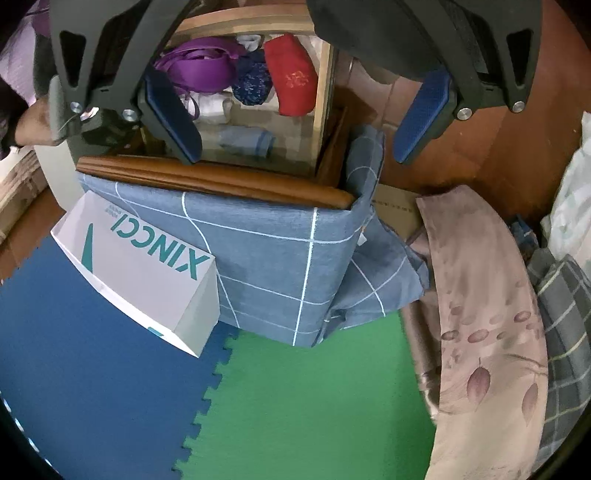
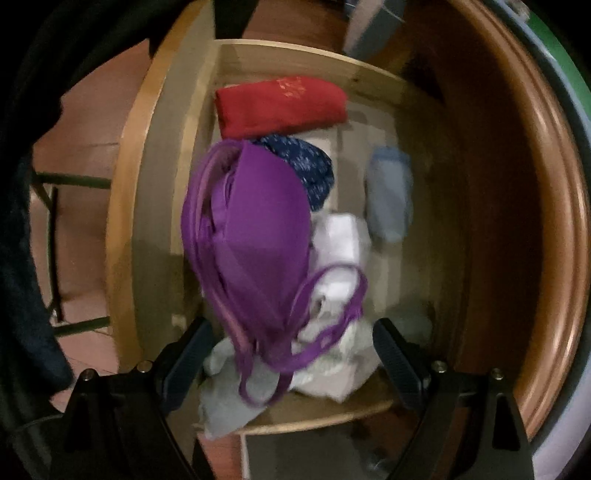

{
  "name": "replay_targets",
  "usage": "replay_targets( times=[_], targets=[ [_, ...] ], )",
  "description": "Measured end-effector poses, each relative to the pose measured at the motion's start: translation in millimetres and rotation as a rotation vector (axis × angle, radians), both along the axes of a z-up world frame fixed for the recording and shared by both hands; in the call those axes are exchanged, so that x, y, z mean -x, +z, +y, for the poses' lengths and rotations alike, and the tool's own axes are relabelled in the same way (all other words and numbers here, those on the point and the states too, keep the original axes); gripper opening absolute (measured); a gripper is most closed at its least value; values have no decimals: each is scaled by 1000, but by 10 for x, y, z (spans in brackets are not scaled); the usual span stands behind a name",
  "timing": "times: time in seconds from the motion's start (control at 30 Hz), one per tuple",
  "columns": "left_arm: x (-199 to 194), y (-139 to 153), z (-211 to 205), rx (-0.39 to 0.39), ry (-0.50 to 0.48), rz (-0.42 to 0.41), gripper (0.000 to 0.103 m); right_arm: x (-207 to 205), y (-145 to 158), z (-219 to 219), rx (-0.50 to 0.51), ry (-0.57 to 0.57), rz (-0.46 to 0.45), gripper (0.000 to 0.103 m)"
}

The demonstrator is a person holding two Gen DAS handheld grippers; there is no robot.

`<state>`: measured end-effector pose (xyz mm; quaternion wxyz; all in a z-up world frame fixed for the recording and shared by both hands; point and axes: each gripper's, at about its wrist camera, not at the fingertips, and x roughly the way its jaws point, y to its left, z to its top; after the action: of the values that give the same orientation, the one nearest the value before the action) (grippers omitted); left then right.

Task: Take underwear out of drawer
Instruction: 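Reach the right tool into the drawer and grasp the purple underwear, then lift the purple underwear with the right gripper and release it into the shoe box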

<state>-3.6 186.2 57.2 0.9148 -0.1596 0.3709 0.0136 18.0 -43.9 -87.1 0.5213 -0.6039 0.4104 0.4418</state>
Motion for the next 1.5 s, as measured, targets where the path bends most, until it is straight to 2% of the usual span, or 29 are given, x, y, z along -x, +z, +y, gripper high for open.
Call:
replay_targets(
  times=[0.07, 0.17, 0.23, 0.3, 0.37, 0.5, 0.6, 0.77, 0.87, 0.97, 1.23, 1.4, 1.5],
  targets=[
    [-15, -19, 44, 22, 8, 10, 102, -4, -56, 50, 15, 15, 1, 90],
    [-23, -49, 113, 63, 26, 17, 102, 8, -100, 159, 8, 30, 51, 84],
    [-21, -63, 157, 92, 39, 19, 102, -26, -85, 209, 5, 7, 57, 81],
    [-20, -74, 186, 112, 49, 19, 102, -36, -112, 225, 11, -11, 87, 66],
    [-18, -82, 209, 129, 54, 19, 102, -82, -127, 224, 14, -72, 144, 31],
    [-18, -95, 223, 142, 61, 27, 102, -84, -96, 172, -29, -159, 138, 27],
    [-13, -96, 222, 141, 62, 27, 102, -149, -22, 148, -99, -278, 189, 24],
    [-13, -101, 242, 149, 69, 34, 102, -176, 299, -22, -282, -450, 280, 21],
    [-27, -113, 254, 151, 73, 41, 102, -155, 505, -123, -390, -511, 317, 21],
    [-23, -121, 259, 152, 76, 42, 102, -118, 792, -264, -525, -577, 351, 21],
    [-28, -132, 248, 148, 78, 49, 102, 13, 1785, -712, -886, -689, 371, 20],
    [-41, -134, 255, 152, 82, 52, 102, -20, 2405, -953, -1073, -715, 361, 20],
    [-36, -136, 274, 163, 85, 53, 102, -126, 2835, -1104, -1175, -720, 319, 20]
  ],
)
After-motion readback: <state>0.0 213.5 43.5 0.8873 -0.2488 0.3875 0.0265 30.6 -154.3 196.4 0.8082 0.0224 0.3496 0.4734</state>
